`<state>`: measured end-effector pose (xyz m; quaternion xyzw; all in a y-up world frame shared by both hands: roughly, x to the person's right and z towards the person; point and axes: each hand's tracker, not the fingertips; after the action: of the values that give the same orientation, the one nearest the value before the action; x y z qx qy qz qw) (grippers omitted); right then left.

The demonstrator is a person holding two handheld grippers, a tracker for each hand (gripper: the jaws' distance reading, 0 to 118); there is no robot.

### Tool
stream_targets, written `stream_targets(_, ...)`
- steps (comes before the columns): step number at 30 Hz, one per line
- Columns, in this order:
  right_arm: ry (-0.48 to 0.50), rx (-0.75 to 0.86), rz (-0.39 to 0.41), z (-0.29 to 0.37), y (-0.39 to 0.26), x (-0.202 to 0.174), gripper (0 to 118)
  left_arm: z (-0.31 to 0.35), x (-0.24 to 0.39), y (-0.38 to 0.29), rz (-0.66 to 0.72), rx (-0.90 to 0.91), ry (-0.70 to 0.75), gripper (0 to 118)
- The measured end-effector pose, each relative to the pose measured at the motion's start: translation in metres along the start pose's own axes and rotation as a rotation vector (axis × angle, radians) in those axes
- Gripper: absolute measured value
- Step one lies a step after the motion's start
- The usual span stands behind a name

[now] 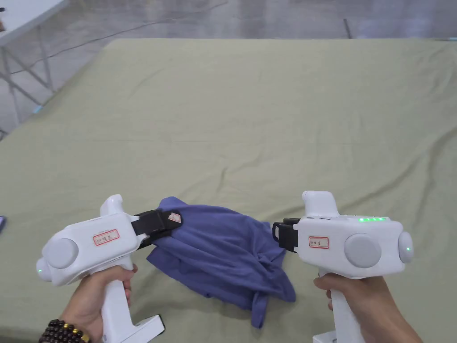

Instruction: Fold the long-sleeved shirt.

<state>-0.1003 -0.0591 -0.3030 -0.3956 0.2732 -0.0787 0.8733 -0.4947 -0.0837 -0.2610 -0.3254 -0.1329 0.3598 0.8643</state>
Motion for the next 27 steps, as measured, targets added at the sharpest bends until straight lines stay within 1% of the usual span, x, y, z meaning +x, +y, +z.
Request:
stream_targets(2,0.025,0.006,0.051,-0.022,0.01,-0.026,2,0.025,-0.035,0.021,-0.004,0.03,0.03,11)
stream_targets(6,0.066,0.021,0.112,-0.065,0.018,-0.07,2,0.076,-0.112,0.063,-0.026,0.066,0.135,11)
stream_targets(8,0.078,0.026,0.133,-0.083,0.02,-0.089,2,0.097,-0.137,0.076,-0.032,0.085,0.172,11)
stream_targets(9,0.076,0.034,0.158,-0.093,0.02,-0.099,2,0.106,-0.15,0.083,-0.032,0.109,0.198,11)
stream_targets(10,0.075,0.041,0.173,-0.099,0.022,-0.106,2,0.111,-0.159,0.085,-0.037,0.132,0.218,11)
stream_targets(12,0.04,0.06,0.232,-0.112,0.024,-0.124,2,0.115,-0.172,0.088,0.025,0.146,0.184,11)
stream_targets(13,0.05,0.06,0.244,-0.119,0.025,-0.131,2,0.113,-0.175,0.088,0.037,0.145,0.179,11)
stream_targets(14,0.051,0.059,0.234,-0.124,0.027,-0.135,2,0.109,-0.173,0.085,0.023,0.145,0.182,11)
stream_targets(15,0.055,0.06,0.234,-0.13,0.029,-0.141,2,0.103,-0.17,0.084,0.009,0.143,0.192,20)
stream_targets(16,0.061,0.063,0.237,-0.134,0.03,-0.145,2,0.1,-0.166,0.083,-0.006,0.144,0.219,54)
stream_targets(17,0.064,0.063,0.246,-0.136,0.031,-0.15,2,0.097,-0.162,0.083,-0.014,0.135,0.239,102)
stream_targets(18,0.069,0.066,0.261,-0.139,0.033,-0.151,2,0.094,-0.158,0.083,-0.021,0.125,0.251,118)
stream_targets(19,0.07,0.071,0.271,-0.138,0.035,-0.153,2,0.095,-0.153,0.079,-0.03,0.215,0.205,118)
stream_targets(22,0.081,0.094,0.271,-0.116,0.042,-0.149,2,0.095,-0.135,0.079,-0.085,0.236,0.331,118)
stream_targets(23,0.082,0.105,0.274,-0.106,0.044,-0.146,2,0.121,-0.131,0.092,-0.087,0.251,0.358,118)
stream_targets(24,0.077,0.118,0.277,-0.094,0.047,-0.143,2,0.13,-0.118,0.097,-0.087,0.256,0.381,118)
stream_targets(25,0.068,0.136,0.279,-0.081,0.05,-0.138,2,0.137,-0.102,0.099,-0.082,0.271,0.361,118)
stream_targets(26,0.056,0.154,0.279,-0.065,0.053,-0.135,2,0.142,-0.086,0.1,-0.096,0.316,0.293,106)
stream_targets(27,0.031,0.172,0.273,-0.05,0.056,-0.129,2,0.14,-0.054,0.089,-0.124,0.344,0.261,79)
